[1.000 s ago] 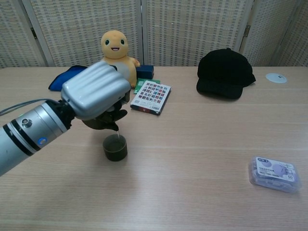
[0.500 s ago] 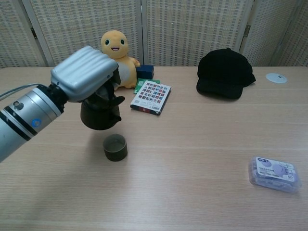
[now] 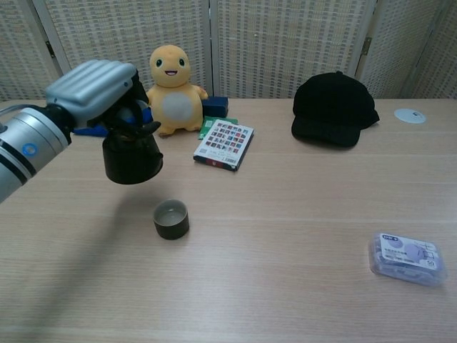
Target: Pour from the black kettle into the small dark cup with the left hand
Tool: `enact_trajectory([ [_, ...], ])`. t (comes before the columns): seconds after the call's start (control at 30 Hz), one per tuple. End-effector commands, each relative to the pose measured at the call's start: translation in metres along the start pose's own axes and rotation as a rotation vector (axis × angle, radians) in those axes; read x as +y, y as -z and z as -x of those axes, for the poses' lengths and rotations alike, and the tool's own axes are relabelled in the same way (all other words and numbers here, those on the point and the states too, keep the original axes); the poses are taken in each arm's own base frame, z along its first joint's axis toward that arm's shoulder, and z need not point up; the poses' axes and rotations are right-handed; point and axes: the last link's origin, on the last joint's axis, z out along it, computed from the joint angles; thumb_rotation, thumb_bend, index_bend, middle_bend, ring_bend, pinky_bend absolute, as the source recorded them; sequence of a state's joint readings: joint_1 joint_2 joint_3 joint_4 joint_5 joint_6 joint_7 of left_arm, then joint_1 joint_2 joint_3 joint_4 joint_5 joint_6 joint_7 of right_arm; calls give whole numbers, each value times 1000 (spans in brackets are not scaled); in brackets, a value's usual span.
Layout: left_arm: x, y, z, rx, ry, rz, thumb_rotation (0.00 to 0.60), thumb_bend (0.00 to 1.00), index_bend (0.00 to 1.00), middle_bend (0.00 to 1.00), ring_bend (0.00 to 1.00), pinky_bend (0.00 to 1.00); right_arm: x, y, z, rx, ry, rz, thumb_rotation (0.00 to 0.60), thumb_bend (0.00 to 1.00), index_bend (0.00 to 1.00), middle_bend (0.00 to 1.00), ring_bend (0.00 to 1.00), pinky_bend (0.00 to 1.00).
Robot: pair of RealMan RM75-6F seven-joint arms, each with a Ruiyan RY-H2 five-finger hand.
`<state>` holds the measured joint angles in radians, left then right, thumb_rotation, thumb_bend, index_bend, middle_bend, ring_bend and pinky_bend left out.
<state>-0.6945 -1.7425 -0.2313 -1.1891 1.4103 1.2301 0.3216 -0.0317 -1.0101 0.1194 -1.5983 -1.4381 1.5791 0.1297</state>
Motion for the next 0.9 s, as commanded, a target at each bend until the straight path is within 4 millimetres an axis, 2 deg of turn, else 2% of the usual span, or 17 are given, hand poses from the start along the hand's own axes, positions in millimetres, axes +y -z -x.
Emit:
enact_trajectory([
  [0.03, -11, 2, 3, -39, 58, -46, 439, 353, 1000, 1000, 951, 480, 0, 0, 0, -2, 0, -2, 600, 244, 105, 200, 143, 175],
  [0.3, -24, 7, 12, -81, 110, -105, 344, 353, 1000, 1000, 946, 480, -2, -2, 1, -6, 1, -7, 600, 244, 105, 200, 143, 175],
  [0.43, -26, 9, 14, -90, 120, -117, 234, 348, 997, 1000, 945, 480, -3, -3, 2, -8, 1, -7, 600, 244, 105, 200, 143, 175],
  [0.53, -27, 10, 18, -105, 134, -128, 199, 325, 995, 1000, 943, 480, -3, -3, 3, -10, 1, -9, 600, 244, 105, 201, 143, 175],
  [0.63, -27, 11, 20, -117, 140, -132, 139, 301, 993, 1000, 941, 480, -3, -4, 3, -12, 1, -9, 600, 244, 105, 201, 143, 175],
  [0.9, -27, 15, 30, -143, 131, -133, 131, 286, 972, 1000, 918, 480, -2, -5, 4, -14, 1, -7, 600, 244, 105, 200, 143, 175],
])
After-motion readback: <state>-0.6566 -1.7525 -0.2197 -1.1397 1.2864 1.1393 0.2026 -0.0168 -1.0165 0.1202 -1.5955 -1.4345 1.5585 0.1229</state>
